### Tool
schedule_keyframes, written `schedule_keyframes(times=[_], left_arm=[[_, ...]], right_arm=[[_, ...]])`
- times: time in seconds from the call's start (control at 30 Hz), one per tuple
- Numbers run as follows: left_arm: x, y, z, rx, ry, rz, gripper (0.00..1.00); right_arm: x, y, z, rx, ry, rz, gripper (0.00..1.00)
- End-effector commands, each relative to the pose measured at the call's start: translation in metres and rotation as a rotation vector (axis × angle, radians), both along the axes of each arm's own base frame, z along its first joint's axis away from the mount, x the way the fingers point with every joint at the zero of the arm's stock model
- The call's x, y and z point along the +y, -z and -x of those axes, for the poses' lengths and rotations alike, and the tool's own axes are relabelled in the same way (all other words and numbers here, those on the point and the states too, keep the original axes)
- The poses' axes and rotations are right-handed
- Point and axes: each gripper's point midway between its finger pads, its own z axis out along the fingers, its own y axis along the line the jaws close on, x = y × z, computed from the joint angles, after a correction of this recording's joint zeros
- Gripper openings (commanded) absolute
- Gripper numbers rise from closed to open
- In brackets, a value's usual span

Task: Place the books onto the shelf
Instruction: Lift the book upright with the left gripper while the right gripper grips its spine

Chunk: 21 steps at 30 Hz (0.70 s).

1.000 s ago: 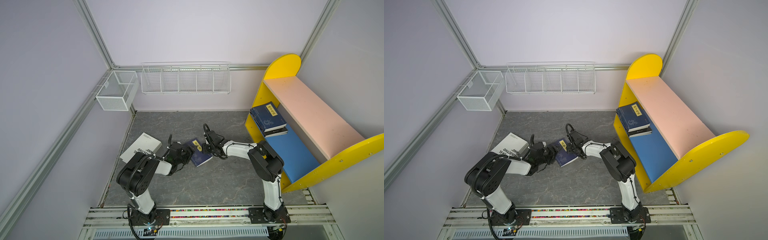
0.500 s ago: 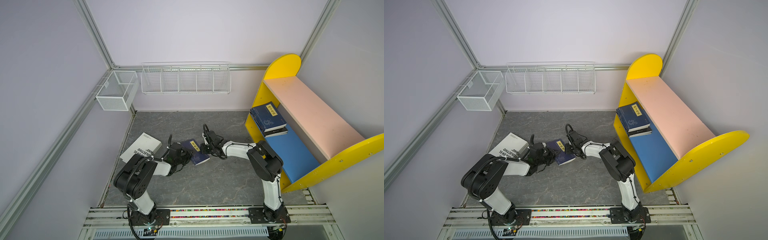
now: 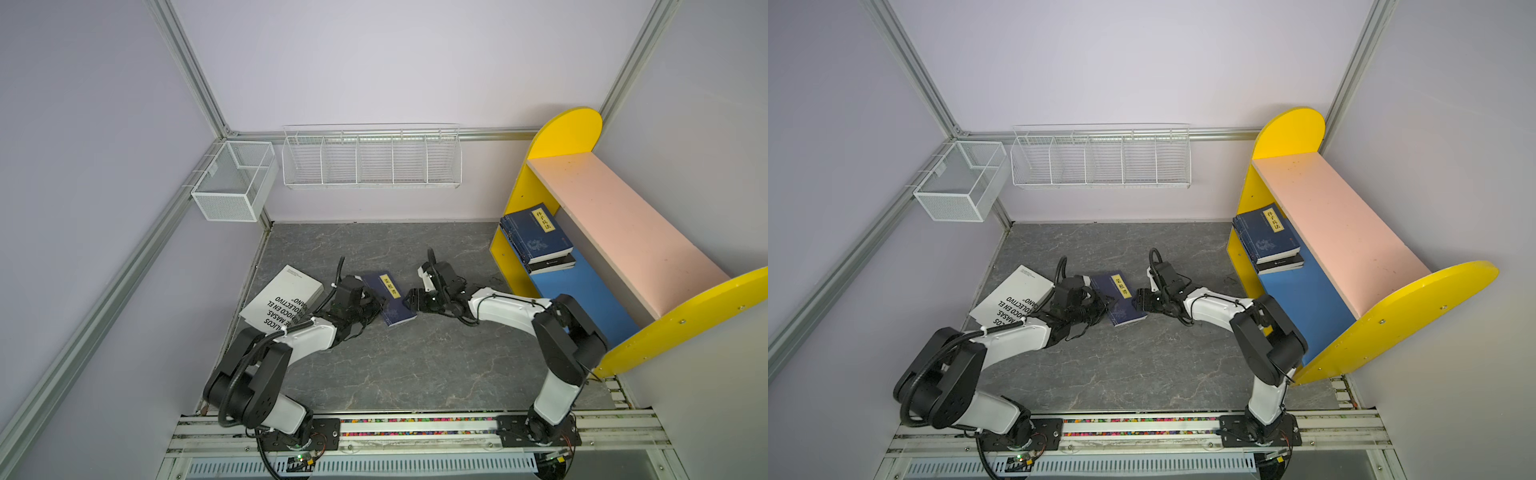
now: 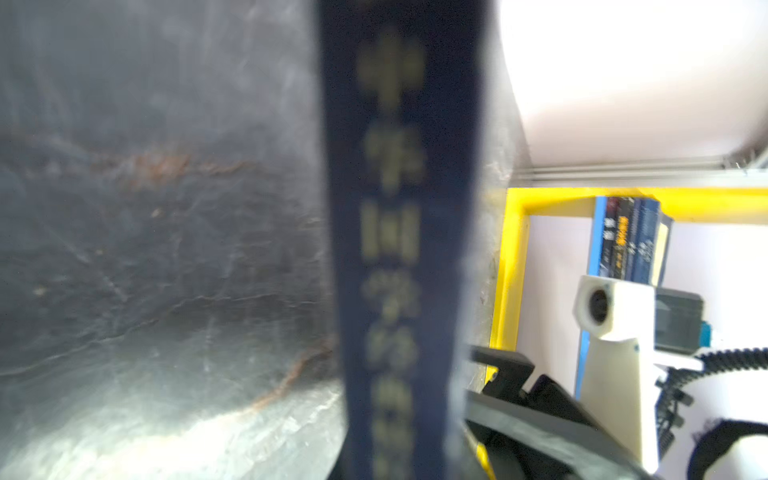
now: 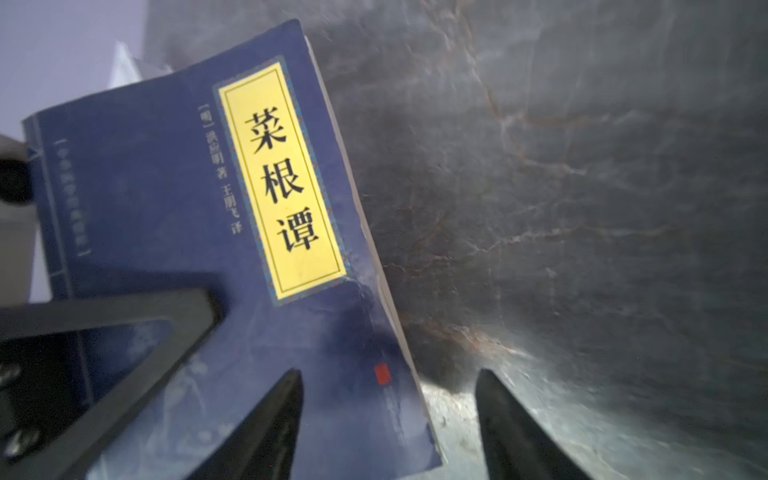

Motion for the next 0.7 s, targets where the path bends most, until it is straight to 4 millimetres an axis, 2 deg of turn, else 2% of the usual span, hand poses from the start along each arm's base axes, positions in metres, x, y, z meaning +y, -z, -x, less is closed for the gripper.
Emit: schedule_keyframes(times=[0.0,0.13,0.27,0.3,0.4,0.5,0.57,0.67], left_arm=[[0.003,-0.06,0.0,-0.165,0.065,-0.081,0.0],[0.011,-0.134,0.001,-0.349,0.068,-0.1,0.0],[0.021,-0.209,-0.002,-0.533,-0.001,-0.059,0.0],[0.024,-0.226,-0.004,-0.57,-0.021,-0.054,0.0],[0.028,-0.269,-0.009,-0.666,-0.077,-0.001,0.0],[0.026,-0.303,-0.015,-0.738,-0.119,0.105,0.0],[0.022,-0.317,-0.02,-0.762,-0.128,0.16,0.0],[0.016,-0.328,-0.026,-0.769,-0.133,0.225,0.0]], right_arm=[[0.005,-0.081,-0.007,-0.103,0.017,-0.276,0.88],[0.001,-0.14,0.004,-0.189,0.003,-0.441,1.0],[-0.011,-0.195,0.014,-0.292,0.034,-0.59,0.98],[-0.018,-0.195,0.018,-0.299,0.057,-0.609,0.97],[-0.03,-0.222,0.025,-0.36,0.093,-0.704,0.96],[-0.03,-0.246,0.033,-0.387,0.072,-0.811,0.97],[-0.025,-0.259,0.038,-0.396,0.043,-0.881,1.0],[-0.012,-0.272,0.04,-0.391,-0.001,-0.942,0.84]])
